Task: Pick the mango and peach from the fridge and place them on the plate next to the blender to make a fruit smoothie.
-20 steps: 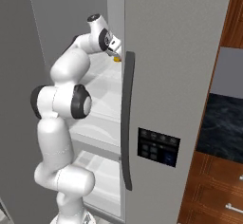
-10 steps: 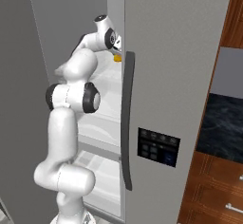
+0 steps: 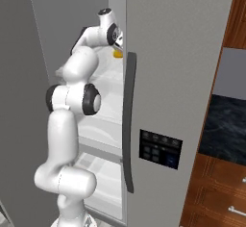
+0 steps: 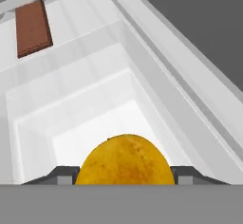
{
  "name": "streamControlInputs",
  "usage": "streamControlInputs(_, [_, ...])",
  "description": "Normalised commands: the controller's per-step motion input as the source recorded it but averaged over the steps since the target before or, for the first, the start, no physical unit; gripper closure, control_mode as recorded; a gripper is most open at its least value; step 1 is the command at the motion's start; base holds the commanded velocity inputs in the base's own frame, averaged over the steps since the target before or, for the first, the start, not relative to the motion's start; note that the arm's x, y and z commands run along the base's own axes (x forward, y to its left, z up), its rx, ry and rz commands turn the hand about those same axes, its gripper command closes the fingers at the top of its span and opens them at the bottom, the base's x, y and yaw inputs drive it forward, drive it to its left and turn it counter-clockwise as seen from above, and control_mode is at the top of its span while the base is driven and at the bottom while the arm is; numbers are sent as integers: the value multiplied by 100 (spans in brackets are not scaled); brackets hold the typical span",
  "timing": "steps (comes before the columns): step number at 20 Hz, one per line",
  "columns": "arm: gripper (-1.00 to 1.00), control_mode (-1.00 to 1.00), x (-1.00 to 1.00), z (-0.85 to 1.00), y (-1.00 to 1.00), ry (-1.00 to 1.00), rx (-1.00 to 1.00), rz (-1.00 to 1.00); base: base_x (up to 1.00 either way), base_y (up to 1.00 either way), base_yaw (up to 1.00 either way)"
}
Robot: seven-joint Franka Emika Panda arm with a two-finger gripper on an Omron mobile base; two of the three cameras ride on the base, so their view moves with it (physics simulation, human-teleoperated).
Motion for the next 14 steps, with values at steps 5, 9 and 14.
streamControlInputs(5, [100, -100, -98, -5, 22, -29, 1, 0, 0, 0, 0])
streamControlInputs(9, [100, -100, -99, -6, 19, -16, 0, 0, 0, 0, 0])
streamControlInputs(14, [100, -100, -99, 0, 7, -2, 0, 0, 0, 0, 0])
